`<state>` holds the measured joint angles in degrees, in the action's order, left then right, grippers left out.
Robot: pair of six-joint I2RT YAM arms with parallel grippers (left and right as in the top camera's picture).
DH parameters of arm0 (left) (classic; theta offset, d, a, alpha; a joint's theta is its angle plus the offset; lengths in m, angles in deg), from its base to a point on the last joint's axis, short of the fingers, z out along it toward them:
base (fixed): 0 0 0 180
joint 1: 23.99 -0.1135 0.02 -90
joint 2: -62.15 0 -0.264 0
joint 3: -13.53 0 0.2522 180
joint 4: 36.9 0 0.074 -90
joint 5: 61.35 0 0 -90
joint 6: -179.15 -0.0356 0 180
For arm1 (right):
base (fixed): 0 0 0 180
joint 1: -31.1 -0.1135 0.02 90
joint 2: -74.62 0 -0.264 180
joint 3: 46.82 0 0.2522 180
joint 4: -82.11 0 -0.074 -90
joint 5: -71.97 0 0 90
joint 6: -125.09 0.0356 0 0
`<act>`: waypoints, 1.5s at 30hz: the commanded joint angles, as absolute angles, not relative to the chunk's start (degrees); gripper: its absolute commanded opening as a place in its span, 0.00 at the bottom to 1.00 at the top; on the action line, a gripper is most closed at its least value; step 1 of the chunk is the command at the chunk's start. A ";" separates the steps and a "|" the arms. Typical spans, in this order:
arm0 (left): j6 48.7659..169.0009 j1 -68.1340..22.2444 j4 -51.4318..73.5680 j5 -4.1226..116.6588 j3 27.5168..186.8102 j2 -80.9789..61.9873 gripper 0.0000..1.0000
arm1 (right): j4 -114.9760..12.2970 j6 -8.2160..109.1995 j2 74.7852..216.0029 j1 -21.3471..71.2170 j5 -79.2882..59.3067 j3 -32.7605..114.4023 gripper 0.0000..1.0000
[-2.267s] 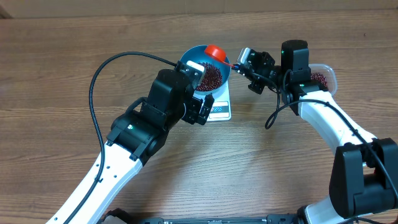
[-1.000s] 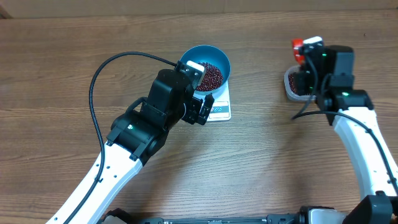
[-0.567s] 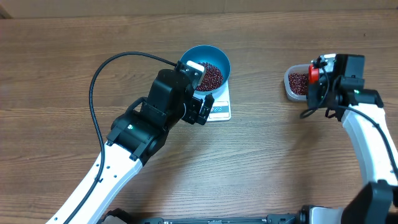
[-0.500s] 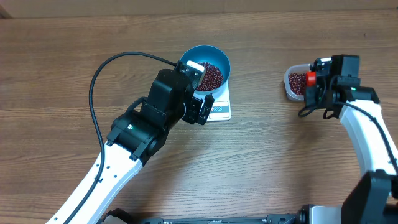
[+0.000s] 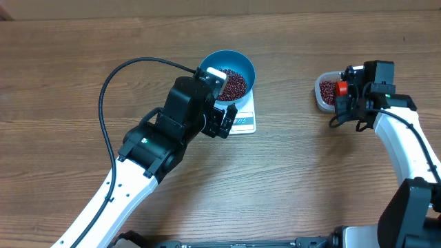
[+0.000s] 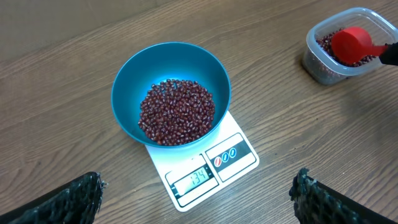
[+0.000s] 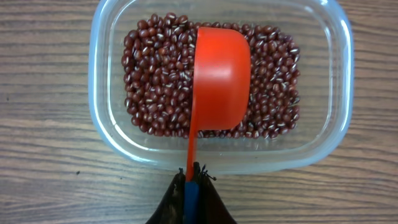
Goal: Scoop item into bowl and weigh 150g on scale
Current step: 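Dip and drag the red scoop through the beans with the right gripper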
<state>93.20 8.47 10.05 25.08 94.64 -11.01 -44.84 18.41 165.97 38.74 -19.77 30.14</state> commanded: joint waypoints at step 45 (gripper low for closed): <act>92.55 8.21 10.01 25.71 96.02 -11.34 0.99 | -44.68 19.06 169.36 50.93 10.83 30.65 0.04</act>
